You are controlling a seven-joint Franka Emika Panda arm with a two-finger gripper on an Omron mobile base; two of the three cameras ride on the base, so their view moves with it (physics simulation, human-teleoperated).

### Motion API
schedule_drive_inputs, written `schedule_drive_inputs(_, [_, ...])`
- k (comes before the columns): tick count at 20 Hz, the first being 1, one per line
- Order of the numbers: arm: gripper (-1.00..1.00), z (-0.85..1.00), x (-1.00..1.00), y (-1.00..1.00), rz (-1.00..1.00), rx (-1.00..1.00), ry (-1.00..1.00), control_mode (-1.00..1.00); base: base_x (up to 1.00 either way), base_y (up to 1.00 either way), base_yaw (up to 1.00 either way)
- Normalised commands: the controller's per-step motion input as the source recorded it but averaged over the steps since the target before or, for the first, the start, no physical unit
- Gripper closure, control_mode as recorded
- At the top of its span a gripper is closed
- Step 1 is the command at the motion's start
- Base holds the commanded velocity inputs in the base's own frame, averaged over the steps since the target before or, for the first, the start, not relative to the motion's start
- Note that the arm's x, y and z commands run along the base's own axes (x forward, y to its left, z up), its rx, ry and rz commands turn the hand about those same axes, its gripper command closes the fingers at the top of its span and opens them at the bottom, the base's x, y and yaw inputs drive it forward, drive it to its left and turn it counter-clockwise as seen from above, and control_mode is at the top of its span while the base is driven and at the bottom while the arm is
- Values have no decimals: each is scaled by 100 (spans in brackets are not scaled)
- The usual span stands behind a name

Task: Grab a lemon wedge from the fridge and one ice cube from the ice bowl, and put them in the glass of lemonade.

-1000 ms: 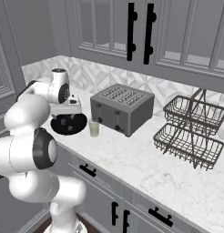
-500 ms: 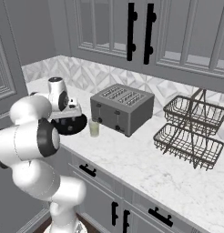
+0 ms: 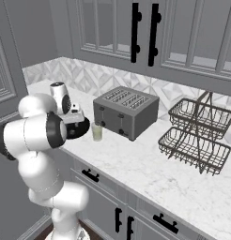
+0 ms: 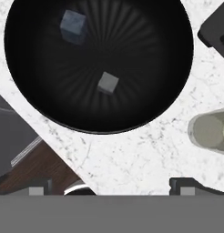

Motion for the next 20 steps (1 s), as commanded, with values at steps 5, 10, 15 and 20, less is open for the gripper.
schedule_drive_inputs(5, [-100,-7,30,0,0,-3,4,-100,0,0,0])
schedule_drive_inputs(10, [-100,-6,14,-1,0,0,0,-100,0,0,0])
schedule_drive_inputs(15, [-100,0,2,-22,1,3,0,-100,0,0,0])
schedule_drive_inputs(20, [-100,0,0,1,7,0,0,-100,0,0,0])
